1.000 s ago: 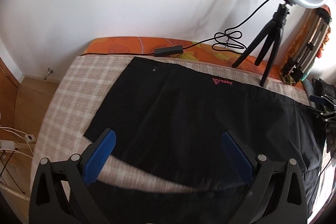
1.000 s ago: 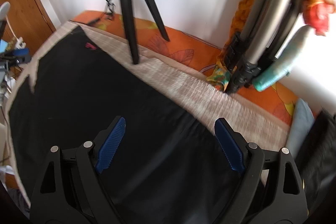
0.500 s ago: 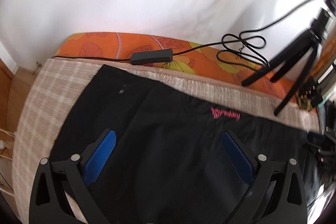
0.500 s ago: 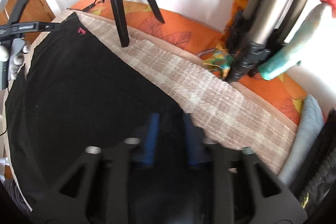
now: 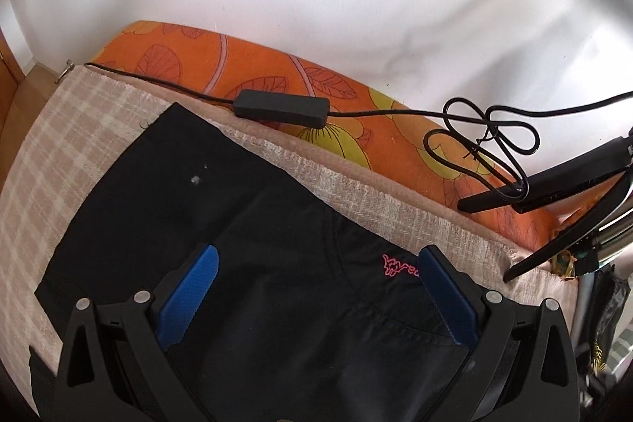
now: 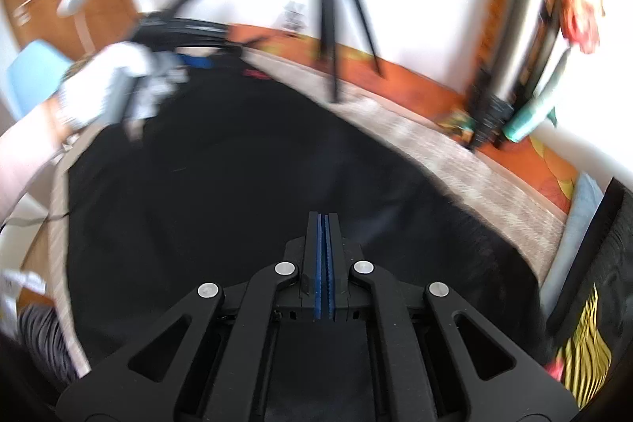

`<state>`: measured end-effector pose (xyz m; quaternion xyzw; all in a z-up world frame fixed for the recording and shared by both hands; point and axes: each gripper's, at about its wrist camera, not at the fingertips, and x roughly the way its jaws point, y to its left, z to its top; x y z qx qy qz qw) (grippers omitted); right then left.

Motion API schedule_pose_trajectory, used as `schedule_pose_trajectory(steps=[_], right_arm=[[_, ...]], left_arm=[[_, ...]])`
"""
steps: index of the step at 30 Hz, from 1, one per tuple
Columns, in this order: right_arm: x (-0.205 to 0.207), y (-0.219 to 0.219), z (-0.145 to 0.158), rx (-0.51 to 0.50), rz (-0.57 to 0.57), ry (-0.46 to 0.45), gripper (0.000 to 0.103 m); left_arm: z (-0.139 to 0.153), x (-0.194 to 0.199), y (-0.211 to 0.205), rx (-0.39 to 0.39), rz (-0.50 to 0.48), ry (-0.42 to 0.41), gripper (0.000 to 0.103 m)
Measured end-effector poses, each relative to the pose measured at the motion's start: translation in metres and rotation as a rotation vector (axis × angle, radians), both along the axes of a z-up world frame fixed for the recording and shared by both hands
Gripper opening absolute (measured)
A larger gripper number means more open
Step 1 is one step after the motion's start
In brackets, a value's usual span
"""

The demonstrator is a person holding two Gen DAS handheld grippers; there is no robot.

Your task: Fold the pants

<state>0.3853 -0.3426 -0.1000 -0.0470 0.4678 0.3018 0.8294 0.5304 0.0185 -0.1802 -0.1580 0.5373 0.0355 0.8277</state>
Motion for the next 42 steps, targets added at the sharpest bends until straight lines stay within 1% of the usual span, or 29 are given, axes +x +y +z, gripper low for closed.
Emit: schedule_pose_trajectory(steps=[2,4,5,6,7,8,9,10,11,12,14,17,22,24,25,27,28,29,32,35,37,39,42], right_arm=[[-0.027,0.008,0.006,-0.004,0.04,-0.016,0.003],[-0.042,0.018,0.007,-0.076,0.084,-0.058,0.003],[-0.042,0.019,0.006,-0.094,0.095,-0.06,0.003],[-0.035,0.018,0.004,-0.091,0.103,-0.035,0.003],[-0.026,0.016,0.001,-0.089,0.085,-0.025,0.005],[-0.012,0.014,-0.003,-0.095,0.062,-0.017,0.016],[0.001,0.012,-0.006,-0.107,0.056,-0.012,0.024],[0.012,0.011,-0.011,-0.122,0.045,-0.016,0.043],[0.026,0.01,-0.016,-0.137,0.021,-0.03,0.055],[0.038,0.008,-0.02,-0.14,0.011,-0.029,0.056],[0.067,0.006,-0.034,-0.131,0.003,0.012,0.056],[0.098,0.006,-0.053,-0.115,0.012,0.069,0.056],[0.124,0.02,-0.078,-0.167,0.028,0.116,0.056],[0.126,0.026,-0.085,-0.179,0.044,0.114,0.056],[0.124,0.03,-0.088,-0.181,0.055,0.122,0.054],[0.11,0.039,-0.087,-0.219,0.069,0.069,0.033],[0.104,0.042,-0.085,-0.225,0.08,0.055,0.009],[0.097,0.043,-0.082,-0.234,0.07,0.039,0.007],[0.073,0.045,-0.064,-0.216,0.062,-0.019,0.005],[0.035,0.054,-0.039,-0.214,0.097,-0.115,0.005],[0.011,0.059,-0.027,-0.189,0.142,-0.127,0.005],[-0.012,0.069,-0.024,-0.234,0.174,-0.164,0.005],[-0.028,0.08,-0.026,-0.25,0.199,-0.186,0.005]], left_arm=[[-0.001,-0.001,-0.004,0.009,-0.004,0.008,0.102],[-0.003,-0.002,-0.007,0.015,-0.004,0.015,0.102],[-0.004,-0.003,-0.008,0.018,-0.006,0.018,0.102],[-0.003,-0.005,-0.008,0.023,-0.006,0.017,0.102],[-0.004,-0.007,-0.008,0.026,-0.004,0.014,0.102],[-0.003,-0.009,-0.008,0.024,0.0,0.012,0.102],[-0.003,-0.011,-0.007,0.02,0.004,0.011,0.102],[-0.003,-0.014,-0.007,0.016,0.007,0.009,0.102],[-0.003,-0.016,-0.006,0.018,0.009,0.009,0.102],[-0.003,-0.018,-0.006,0.02,0.009,0.007,0.102],[-0.002,-0.021,-0.006,0.028,-0.001,0.005,0.102],[-0.004,-0.021,-0.007,0.04,-0.013,0.003,0.102],[-0.01,-0.012,-0.004,0.016,-0.012,0.006,0.102],[-0.012,-0.01,-0.003,0.014,-0.017,0.002,0.102],[-0.012,-0.009,-0.002,0.008,-0.016,0.002,0.102],[-0.012,-0.006,-0.003,-0.011,-0.012,0.006,0.102],[-0.012,-0.005,-0.002,-0.026,-0.007,0.005,0.102],[-0.013,-0.003,-0.001,-0.033,-0.003,0.005,0.102],[-0.014,0.004,0.002,-0.043,0.014,0.017,0.102],[-0.014,0.009,0.005,-0.063,0.033,0.024,0.102],[-0.012,0.01,0.01,-0.07,0.054,0.03,0.102],[-0.012,0.009,0.012,-0.087,0.068,0.031,0.102],[-0.011,0.004,0.015,-0.089,0.086,0.03,0.102]])
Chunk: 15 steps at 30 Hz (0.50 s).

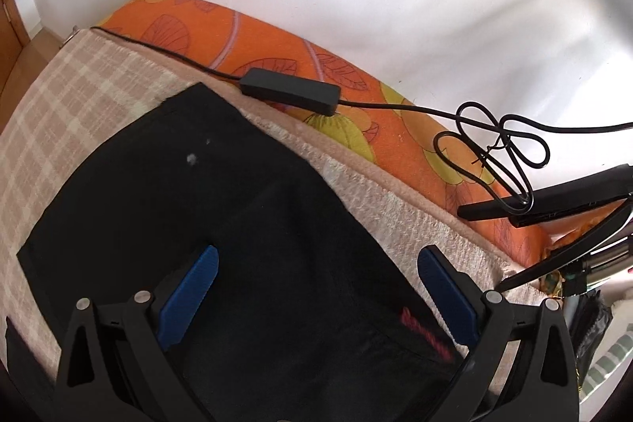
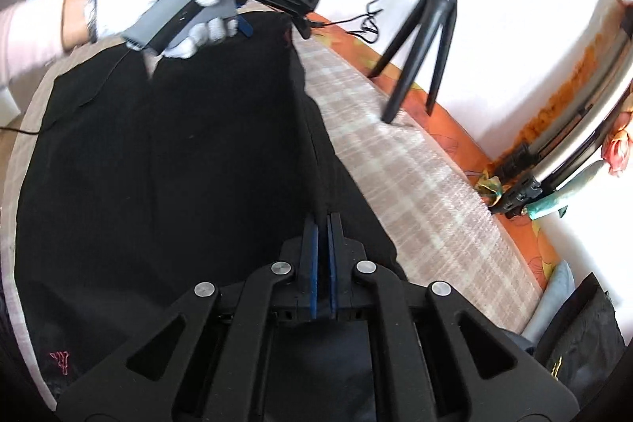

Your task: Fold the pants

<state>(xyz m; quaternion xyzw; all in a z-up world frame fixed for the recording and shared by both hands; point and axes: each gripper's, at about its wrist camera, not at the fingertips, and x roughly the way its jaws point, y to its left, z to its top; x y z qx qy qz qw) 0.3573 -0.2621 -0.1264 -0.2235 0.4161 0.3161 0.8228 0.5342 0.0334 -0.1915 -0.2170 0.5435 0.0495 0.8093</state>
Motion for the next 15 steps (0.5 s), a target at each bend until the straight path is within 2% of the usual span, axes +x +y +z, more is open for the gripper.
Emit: schedule_pose_trajectory(steps=[2,4,7,9,13,15], right_arm=[[-0.006,0.002,0.002,-0.011,0.005,-0.025,0.005],[-0.011,0.002,0.002,0.006,0.009,-0.011,0.005],[-0.022,0.005,0.002,-0.016,0.026,-0.034,0.005],[-0.028,0.009,0.002,-0.023,0.037,-0.042,0.005],[-0.035,0.012,0.006,-0.035,0.035,-0.072,0.005],[-0.037,0.011,0.01,-0.028,0.029,-0.076,0.005]], left_arm=[[-0.002,-0.005,0.004,-0.024,0.012,0.027,0.102],[-0.002,-0.009,0.006,-0.008,0.022,0.026,0.096],[0.003,-0.019,0.004,0.03,0.016,0.015,0.084],[0.006,-0.028,0.004,0.023,0.028,0.026,0.066],[0.01,-0.052,0.012,-0.014,0.059,0.016,0.054],[0.013,-0.06,0.014,-0.014,0.062,-0.002,0.044]])
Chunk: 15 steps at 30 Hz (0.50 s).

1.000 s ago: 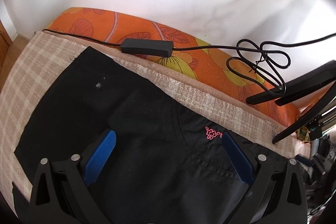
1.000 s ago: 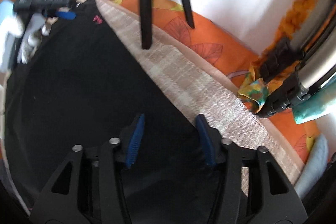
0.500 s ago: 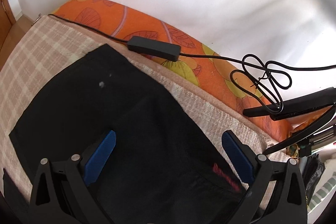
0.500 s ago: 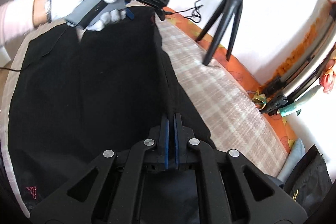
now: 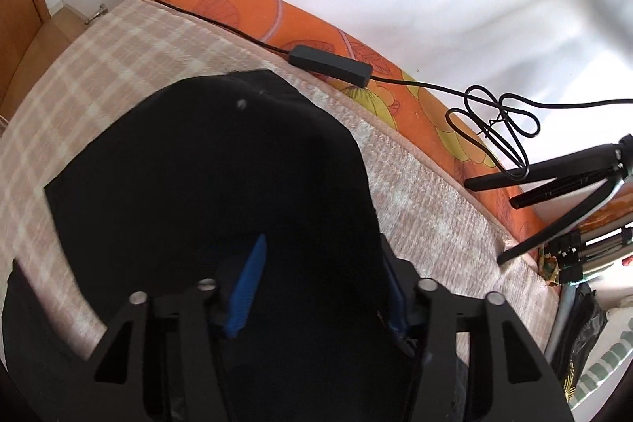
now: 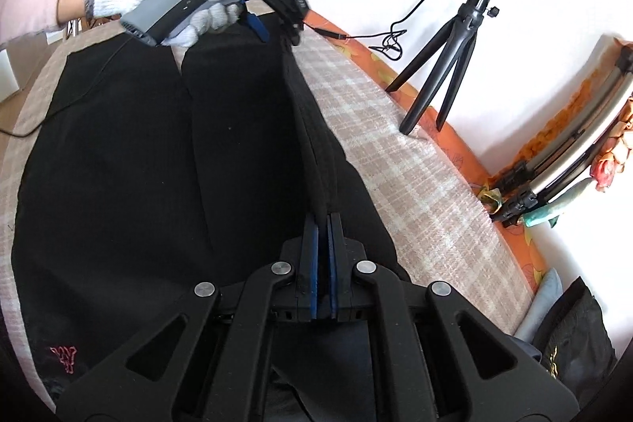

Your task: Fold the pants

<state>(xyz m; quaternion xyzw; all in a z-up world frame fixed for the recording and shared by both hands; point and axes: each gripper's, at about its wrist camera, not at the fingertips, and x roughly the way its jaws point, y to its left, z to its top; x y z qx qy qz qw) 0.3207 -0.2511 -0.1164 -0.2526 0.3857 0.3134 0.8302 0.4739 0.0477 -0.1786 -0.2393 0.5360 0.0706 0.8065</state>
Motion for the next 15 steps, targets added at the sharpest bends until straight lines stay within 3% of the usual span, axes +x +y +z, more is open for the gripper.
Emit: schedule_pose_trajectory(steps=[5,10,15], right_arm=[[-0.006,-0.001,0.01,0.012,-0.015,-0.013,0.005],[-0.017,0.003,0.019,0.011,-0.011,-0.016,0.005],[-0.032,0.01,0.027,0.024,0.001,-0.007,0.005]], left_arm=[[0.005,-0.019,0.005,-0.046,0.001,-0.066,0.012],[0.02,-0.036,0.001,-0.046,-0.02,-0.132,0.005],[0.027,-0.054,0.011,-0.064,-0.008,-0.144,0.002]])
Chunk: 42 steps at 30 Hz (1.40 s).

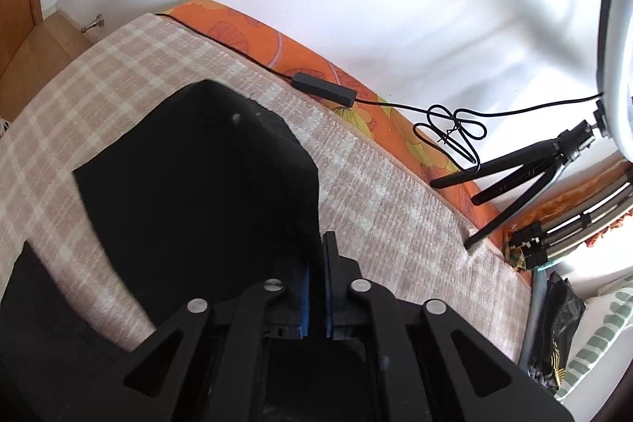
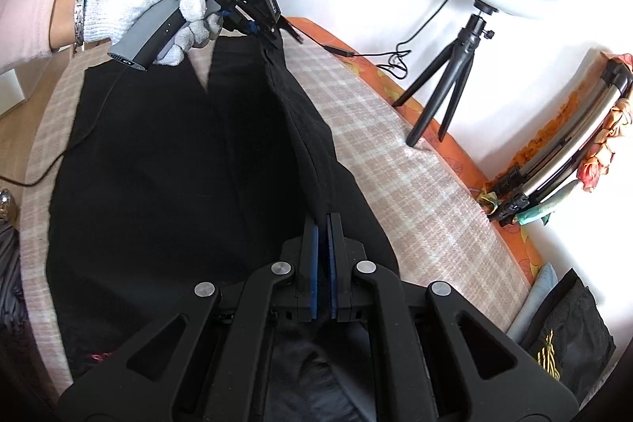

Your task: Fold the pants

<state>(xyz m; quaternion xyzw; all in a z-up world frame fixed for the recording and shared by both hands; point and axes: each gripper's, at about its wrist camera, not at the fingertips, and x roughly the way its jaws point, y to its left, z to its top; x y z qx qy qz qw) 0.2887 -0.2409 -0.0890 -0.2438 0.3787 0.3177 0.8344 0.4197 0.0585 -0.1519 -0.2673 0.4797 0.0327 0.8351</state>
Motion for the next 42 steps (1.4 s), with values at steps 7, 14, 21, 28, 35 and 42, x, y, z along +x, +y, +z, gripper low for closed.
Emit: schedule_pose_trajectory(steps=[7,14,21,28,35,42], right_arm=[[-0.028,0.011,0.007,0.003,0.014,0.013,0.005],[-0.063,0.029,0.015,0.001,0.056,0.039,0.005],[-0.109,0.052,0.011,-0.064,0.13,0.072,0.004],[-0.152,0.059,0.021,-0.078,0.175,0.121,0.004],[-0.195,0.072,0.005,-0.152,0.222,0.172,0.004],[-0.212,0.089,-0.018,-0.215,0.232,0.188,0.004]], left_arm=[[0.014,-0.032,0.013,0.009,0.001,-0.022,0.001],[0.029,-0.078,0.03,0.044,-0.001,-0.073,0.0],[0.028,-0.136,0.05,0.053,0.017,-0.108,0.0],[0.033,-0.202,0.064,0.025,0.048,-0.156,0.0],[0.017,-0.265,0.078,-0.012,0.073,-0.147,0.0],[-0.018,-0.283,0.096,-0.059,0.101,-0.116,0.003]])
